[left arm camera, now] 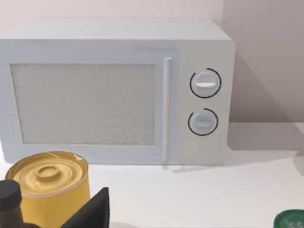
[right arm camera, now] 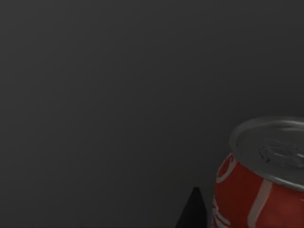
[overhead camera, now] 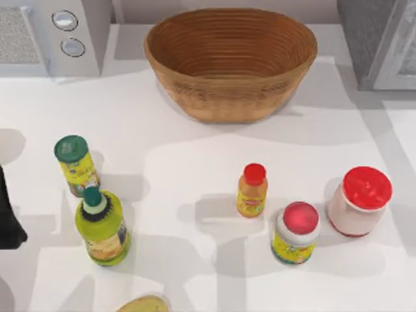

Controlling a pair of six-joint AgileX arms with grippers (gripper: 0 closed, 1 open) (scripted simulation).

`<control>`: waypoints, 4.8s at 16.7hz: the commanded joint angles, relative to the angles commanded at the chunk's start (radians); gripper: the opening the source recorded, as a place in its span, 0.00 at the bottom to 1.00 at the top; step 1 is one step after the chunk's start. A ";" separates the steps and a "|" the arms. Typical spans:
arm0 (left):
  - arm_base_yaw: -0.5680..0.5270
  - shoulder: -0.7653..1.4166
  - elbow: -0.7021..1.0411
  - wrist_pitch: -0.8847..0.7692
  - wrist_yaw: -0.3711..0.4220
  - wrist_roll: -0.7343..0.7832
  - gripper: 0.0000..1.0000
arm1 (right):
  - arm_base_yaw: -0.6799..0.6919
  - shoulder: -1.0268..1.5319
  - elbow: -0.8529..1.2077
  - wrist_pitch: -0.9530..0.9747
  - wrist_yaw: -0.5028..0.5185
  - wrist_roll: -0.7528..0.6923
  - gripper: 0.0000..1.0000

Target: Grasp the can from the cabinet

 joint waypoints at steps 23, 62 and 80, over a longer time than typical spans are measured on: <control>0.000 0.000 0.000 0.000 0.000 0.000 1.00 | 0.137 -0.485 -0.177 -0.305 0.130 0.002 0.00; 0.000 0.000 0.000 0.000 0.000 0.000 1.00 | -0.177 -1.618 -2.037 0.439 -0.256 -0.006 0.00; 0.000 0.000 0.000 0.000 0.000 0.000 1.00 | -0.448 0.026 -1.615 1.659 -1.073 0.014 0.00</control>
